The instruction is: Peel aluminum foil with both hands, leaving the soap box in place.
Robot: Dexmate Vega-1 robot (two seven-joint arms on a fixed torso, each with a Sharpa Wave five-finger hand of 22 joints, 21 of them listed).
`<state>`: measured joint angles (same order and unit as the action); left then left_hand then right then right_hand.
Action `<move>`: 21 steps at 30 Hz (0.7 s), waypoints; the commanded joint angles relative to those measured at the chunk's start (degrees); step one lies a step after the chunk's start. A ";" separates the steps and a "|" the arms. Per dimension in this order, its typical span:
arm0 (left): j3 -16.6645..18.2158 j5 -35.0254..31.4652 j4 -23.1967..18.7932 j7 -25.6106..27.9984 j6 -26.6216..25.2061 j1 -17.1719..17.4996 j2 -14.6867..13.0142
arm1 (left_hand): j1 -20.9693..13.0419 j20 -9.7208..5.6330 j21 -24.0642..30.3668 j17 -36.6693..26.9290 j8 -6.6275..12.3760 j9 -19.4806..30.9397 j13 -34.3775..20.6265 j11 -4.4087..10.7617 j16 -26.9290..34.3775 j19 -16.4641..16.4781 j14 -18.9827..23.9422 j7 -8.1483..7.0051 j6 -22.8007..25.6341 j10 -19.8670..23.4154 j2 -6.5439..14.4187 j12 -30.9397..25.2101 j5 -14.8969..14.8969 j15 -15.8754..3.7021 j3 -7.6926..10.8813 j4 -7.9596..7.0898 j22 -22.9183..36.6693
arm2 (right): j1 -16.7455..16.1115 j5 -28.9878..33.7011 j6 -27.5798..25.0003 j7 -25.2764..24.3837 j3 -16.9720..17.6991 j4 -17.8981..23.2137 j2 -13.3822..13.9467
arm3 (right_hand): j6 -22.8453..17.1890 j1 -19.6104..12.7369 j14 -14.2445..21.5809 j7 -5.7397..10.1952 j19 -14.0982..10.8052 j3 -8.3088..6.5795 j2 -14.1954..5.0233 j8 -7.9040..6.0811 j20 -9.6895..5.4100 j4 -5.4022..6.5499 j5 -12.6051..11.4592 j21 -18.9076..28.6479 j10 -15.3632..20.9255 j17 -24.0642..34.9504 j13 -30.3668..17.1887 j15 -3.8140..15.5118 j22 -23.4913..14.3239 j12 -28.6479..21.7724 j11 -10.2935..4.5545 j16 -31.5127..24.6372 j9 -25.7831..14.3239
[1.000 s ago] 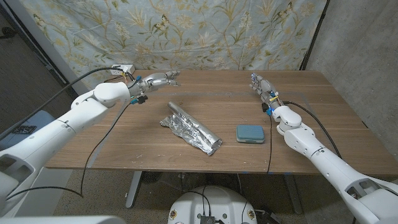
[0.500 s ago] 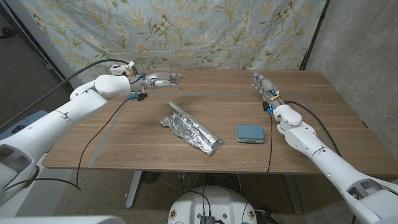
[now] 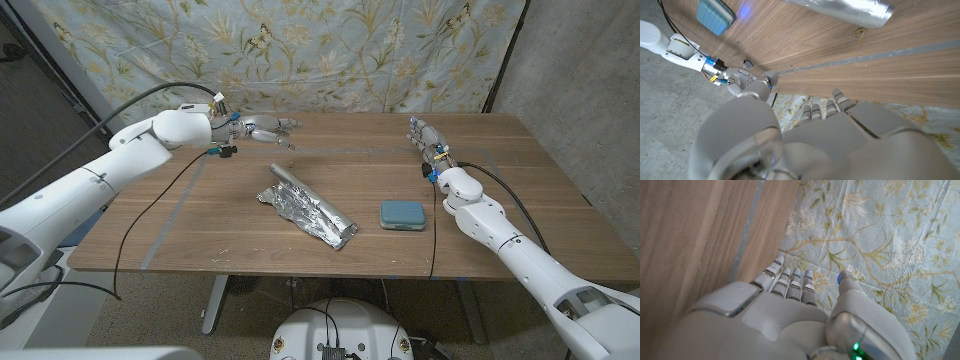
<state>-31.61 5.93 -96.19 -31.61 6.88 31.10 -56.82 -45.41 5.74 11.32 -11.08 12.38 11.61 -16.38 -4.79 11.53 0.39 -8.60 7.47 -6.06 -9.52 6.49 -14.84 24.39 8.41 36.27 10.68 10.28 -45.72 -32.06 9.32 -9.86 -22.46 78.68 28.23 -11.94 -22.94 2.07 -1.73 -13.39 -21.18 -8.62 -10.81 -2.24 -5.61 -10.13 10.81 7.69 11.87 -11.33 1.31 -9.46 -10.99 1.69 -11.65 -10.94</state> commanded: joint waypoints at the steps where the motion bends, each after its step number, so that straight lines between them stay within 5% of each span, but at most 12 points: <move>1: -0.44 -9.32 -7.58 0.15 -6.36 0.24 -3.13 | -0.97 -0.11 0.03 -0.30 0.29 0.31 -0.52 -0.06 -0.29 -0.53 -0.63 0.09 -0.48 -0.74 -0.01 -0.46 0.41 -0.02 0.16 -0.23 0.12 | 1.55 -0.04 -0.36 -0.47 -0.57 -3.88 -1.70 | 0.76 0.07 -0.44 0.01 0.39 0.07 -0.24 0.28 -2.93 -0.20 0.05 -0.23 -0.60 0.20 -0.13 -0.09 -0.24 0.34 -0.14 0.12 -0.13; 21: -4.13 -15.21 -8.56 -9.10 -6.69 -5.30 -0.49 | -2.39 -0.23 -0.13 -0.35 0.22 0.67 -1.82 0.06 -0.54 -1.60 -1.62 0.09 -1.36 -1.60 0.21 -0.98 1.17 -0.05 0.00 -0.47 0.20 | 3.77 0.87 1.65 -1.24 -0.86 -7.58 -3.37 | 3.28 0.14 -2.02 -0.07 1.75 0.29 -0.16 0.54 -2.90 -0.47 0.04 -0.38 -3.09 0.23 -0.15 -0.65 -0.23 0.59 -0.22 0.37 -0.15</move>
<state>-33.97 -6.41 -104.32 -36.37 0.40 28.15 -58.43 -47.18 5.20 11.32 -11.34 12.38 12.14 -17.97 -4.80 11.14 -0.76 -9.43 7.16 -6.97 -9.52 6.76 -15.48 25.24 8.18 36.10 10.50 10.27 -42.92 -31.91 8.94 -11.29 -23.18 73.13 25.60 -8.96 -22.94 0.42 -1.86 -11.89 -20.94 -8.62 -10.32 -2.35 -5.85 -10.13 10.59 4.81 11.86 -11.32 0.49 -9.46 -10.58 1.56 -11.43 -10.94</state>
